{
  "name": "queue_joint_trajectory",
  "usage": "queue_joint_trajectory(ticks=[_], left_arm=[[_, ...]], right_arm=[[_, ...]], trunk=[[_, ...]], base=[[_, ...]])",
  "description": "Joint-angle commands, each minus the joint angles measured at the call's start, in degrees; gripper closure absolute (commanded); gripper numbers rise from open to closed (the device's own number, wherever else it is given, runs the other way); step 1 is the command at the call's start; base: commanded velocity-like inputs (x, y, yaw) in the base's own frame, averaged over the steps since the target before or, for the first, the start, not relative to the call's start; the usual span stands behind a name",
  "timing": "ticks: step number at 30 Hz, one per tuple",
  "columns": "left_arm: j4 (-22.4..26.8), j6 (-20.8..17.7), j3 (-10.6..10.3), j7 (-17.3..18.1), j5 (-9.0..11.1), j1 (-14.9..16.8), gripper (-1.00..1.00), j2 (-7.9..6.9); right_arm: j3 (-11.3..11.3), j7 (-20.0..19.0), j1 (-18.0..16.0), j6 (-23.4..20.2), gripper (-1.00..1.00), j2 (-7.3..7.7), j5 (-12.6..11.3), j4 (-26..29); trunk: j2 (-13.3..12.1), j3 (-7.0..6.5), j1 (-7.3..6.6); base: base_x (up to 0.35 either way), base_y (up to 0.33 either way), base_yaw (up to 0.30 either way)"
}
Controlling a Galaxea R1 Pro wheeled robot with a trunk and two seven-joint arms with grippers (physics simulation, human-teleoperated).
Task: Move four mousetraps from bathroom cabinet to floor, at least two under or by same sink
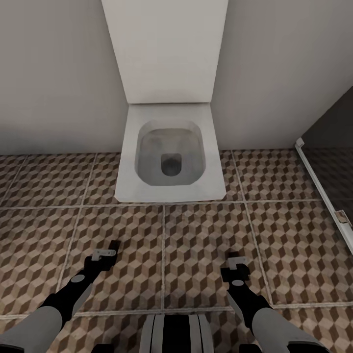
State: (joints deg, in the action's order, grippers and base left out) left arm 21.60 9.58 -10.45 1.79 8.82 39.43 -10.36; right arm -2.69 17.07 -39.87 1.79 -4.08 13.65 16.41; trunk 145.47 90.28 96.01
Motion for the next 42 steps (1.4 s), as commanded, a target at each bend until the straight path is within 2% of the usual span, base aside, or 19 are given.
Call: queue_joint_trajectory(ticks=[1,11,27,35,42], left_arm=[[-0.06,0.22,-0.36,-0.35,0.51,0.03,1.0,-0.04],[-0.15,0.26,-0.2,-1.47,0.57,0.03,1.0,0.03],[0.05,0.26,-0.19,-1.53,0.69,0.03,1.0,0.17],[0.18,0.31,-0.2,-1.53,2.11,0.03,1.0,0.17],[0.16,0.85,-0.15,-1.53,2.44,0.03,1.0,0.17]], right_arm=[[-0.3,0.0,-0.03,0.14,1.0,-0.01,0.32,-0.06],[-0.3,0.06,-0.03,0.26,1.0,-0.1,0.32,0.07],[-0.21,-0.02,-0.03,0.53,1.0,-0.08,0.29,1.16],[-0.09,0.66,-0.03,0.42,1.0,-0.2,0.58,1.5],[-0.18,2.15,-0.03,0.14,1.0,-0.3,0.49,3.74]], trunk=[[0.01,0.03,-0.01],[0.01,0.03,-0.01],[0.01,0.03,-0.01],[0.01,0.03,-0.01],[0.01,0.03,-0.01]], base=[[0.0,0.0,0.0],[0.043,0.0,0.0],[0.29,0.0,0.0],[0.068,0.0,0.0],[0.006,0.0,0.0]])
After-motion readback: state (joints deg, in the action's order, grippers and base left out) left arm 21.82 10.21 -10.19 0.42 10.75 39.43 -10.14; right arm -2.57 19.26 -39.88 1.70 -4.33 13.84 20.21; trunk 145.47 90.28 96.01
